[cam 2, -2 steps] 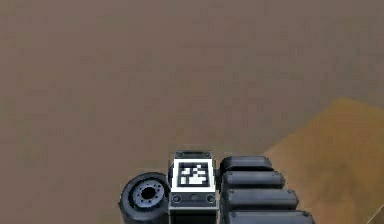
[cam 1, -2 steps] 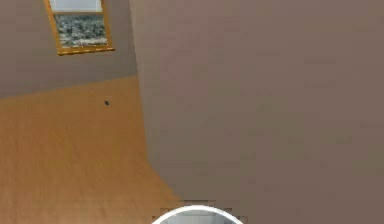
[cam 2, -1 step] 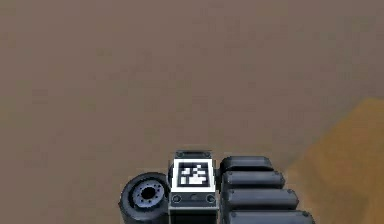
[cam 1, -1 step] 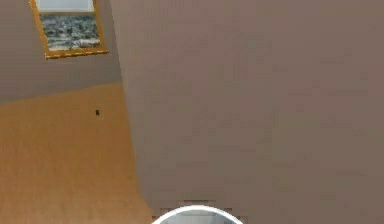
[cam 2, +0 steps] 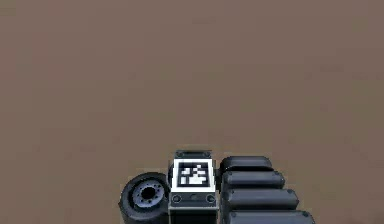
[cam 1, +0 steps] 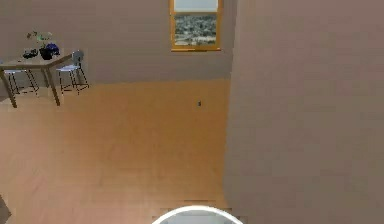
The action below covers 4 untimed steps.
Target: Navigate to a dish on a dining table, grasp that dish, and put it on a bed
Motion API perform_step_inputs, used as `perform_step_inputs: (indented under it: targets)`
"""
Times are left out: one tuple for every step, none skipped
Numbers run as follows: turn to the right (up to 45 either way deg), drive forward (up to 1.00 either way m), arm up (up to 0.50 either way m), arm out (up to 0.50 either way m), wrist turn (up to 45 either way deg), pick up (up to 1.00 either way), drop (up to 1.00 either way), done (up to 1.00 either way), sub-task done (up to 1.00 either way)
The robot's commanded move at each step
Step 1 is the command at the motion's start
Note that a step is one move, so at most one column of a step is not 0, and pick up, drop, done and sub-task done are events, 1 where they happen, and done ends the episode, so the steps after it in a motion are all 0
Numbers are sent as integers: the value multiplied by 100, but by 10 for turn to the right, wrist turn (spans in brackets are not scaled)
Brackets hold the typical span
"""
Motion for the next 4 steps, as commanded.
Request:
perform_step_inputs:
  targets:
    - [0, 100, 0, 0, 0, 0, 0, 0, 0]
    - [0, 45, 0, 0, 0, 0, 0, 0, 0]
    - [-120, 0, 0, 0, 0, 0, 0, 0, 0]
    - [0, 100, 0, 0, 0, 0, 0, 0, 0]
